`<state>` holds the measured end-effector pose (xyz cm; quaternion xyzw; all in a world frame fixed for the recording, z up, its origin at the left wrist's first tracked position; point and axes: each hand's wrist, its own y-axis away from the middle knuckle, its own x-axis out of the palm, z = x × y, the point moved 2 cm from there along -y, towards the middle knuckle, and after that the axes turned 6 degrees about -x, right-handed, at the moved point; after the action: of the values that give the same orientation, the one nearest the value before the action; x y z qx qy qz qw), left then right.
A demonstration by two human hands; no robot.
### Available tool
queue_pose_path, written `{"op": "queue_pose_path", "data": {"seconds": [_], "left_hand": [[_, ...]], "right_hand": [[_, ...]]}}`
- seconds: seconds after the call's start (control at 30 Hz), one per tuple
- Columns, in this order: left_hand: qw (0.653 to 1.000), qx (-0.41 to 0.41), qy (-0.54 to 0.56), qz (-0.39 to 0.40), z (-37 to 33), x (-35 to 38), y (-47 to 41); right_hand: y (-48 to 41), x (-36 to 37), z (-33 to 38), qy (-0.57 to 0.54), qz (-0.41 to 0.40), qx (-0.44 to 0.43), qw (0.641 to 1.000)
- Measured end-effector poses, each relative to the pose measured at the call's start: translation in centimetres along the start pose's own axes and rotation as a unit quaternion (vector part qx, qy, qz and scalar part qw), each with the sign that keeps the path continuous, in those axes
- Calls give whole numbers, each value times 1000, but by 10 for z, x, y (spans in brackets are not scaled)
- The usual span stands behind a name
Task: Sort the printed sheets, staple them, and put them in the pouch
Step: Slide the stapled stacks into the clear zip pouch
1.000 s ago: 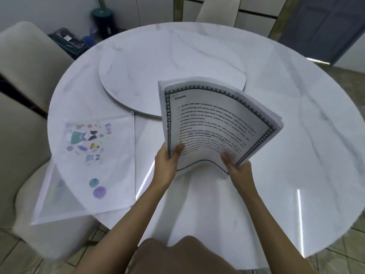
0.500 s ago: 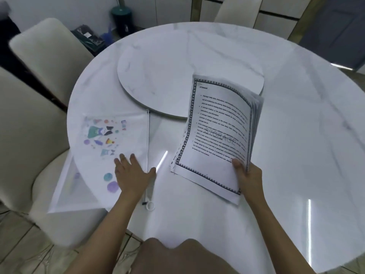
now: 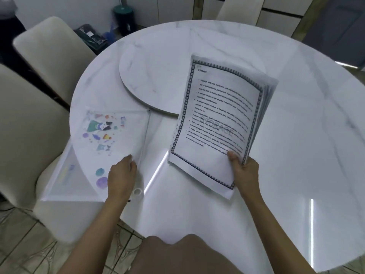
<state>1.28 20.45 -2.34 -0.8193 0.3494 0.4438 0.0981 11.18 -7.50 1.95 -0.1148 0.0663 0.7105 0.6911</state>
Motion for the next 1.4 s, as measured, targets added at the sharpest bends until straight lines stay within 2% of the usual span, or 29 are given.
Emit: {"op": "queue_pose_path", "data": {"seconds": [0.2, 0.33, 0.63, 0.87, 0.97, 1.2, 1.4], "left_hand": [[996, -1, 85, -37, -6, -1, 20], [992, -7, 116, -54, -7, 6, 31], [988, 14, 156, 3, -22, 17, 41], [993, 44, 104, 27, -31, 25, 44], [994, 57, 86, 36, -33, 28, 44], [993, 80, 83, 34, -40, 30, 45], [992, 78, 92, 36, -42, 31, 46]], "right_hand": [[18, 45, 2, -91, -77, 71, 990], [35, 71, -3, -124, -75, 130, 981], [44, 77, -6, -88, -6, 121, 989], [43, 76, -16, -55, 70, 139, 986], [36, 76, -21, -53, 98, 157, 981], [19, 64, -27, -129, 195, 192, 953], [6, 50, -33, -150, 232, 223, 935]]}}
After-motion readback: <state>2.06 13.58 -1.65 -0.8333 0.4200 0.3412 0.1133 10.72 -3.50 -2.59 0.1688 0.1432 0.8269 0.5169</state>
